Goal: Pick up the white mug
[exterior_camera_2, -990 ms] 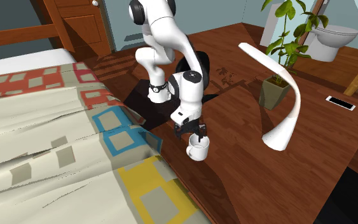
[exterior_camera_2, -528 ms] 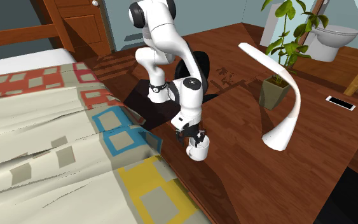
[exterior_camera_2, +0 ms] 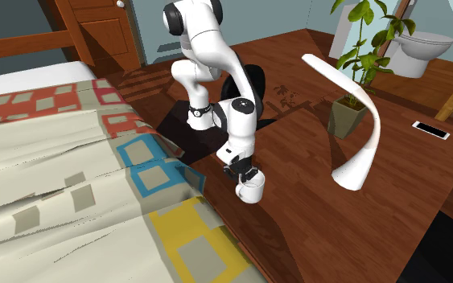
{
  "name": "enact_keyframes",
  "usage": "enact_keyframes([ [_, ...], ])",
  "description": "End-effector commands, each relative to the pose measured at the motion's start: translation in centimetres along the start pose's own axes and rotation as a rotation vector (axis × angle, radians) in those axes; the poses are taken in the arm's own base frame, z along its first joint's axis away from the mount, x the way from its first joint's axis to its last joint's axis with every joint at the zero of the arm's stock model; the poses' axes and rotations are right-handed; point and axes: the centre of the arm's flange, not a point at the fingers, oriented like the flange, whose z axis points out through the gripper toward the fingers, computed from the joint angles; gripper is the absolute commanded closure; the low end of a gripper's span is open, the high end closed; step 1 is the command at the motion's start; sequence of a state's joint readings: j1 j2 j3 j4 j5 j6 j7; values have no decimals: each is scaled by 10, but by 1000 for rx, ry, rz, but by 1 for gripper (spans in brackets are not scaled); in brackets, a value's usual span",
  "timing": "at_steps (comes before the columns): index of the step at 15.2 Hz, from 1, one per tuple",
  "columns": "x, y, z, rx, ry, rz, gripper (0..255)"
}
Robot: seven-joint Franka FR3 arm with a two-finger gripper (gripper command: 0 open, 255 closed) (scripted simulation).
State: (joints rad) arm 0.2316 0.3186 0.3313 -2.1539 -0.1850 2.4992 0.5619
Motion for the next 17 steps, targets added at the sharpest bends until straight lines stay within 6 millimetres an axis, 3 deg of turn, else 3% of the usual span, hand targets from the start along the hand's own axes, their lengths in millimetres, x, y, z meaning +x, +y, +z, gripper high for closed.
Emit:
enact_keyframes([
  [1,0,0,0,0,0,0,255],
  [17,4,-1,-80,0,0,0,255],
])
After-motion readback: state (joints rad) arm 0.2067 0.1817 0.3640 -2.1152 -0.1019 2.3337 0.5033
